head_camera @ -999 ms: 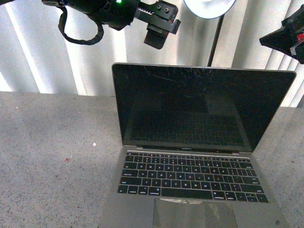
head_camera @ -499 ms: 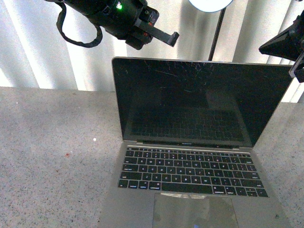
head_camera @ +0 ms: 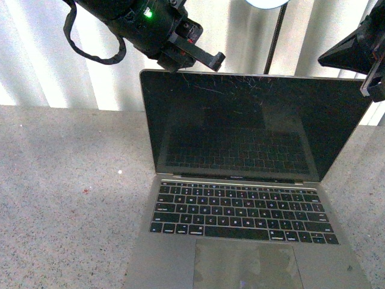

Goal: Close laptop

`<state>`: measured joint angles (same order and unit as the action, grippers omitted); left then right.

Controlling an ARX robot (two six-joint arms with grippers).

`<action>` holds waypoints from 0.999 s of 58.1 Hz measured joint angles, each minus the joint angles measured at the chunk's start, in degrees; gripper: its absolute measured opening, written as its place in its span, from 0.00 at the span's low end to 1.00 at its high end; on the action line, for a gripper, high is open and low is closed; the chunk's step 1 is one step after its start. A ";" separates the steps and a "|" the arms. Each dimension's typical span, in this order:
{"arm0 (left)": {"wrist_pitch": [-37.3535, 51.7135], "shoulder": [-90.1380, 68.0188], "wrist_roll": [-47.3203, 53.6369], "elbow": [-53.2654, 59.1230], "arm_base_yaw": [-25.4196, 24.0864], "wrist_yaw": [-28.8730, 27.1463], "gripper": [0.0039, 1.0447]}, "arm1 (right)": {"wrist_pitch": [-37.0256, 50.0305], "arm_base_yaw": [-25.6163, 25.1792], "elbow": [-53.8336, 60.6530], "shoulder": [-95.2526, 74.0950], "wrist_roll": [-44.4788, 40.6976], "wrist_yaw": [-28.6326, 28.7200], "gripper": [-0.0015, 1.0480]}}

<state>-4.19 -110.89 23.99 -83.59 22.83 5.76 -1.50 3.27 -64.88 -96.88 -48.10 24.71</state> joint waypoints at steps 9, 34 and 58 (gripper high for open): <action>-1.27 0.13 0.48 0.04 0.35 0.57 0.03 | -2.80 0.48 0.00 0.00 -1.49 0.68 0.03; -2.64 1.33 1.31 2.27 0.42 0.83 0.03 | -5.20 1.07 1.14 0.26 -4.33 0.90 0.03; -4.50 2.84 1.75 4.48 0.15 1.75 0.03 | -8.00 1.64 2.08 0.70 -6.03 1.33 0.03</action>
<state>-8.69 -108.05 25.74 -79.11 22.98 7.51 -9.50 4.91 -62.81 -96.18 -54.13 26.04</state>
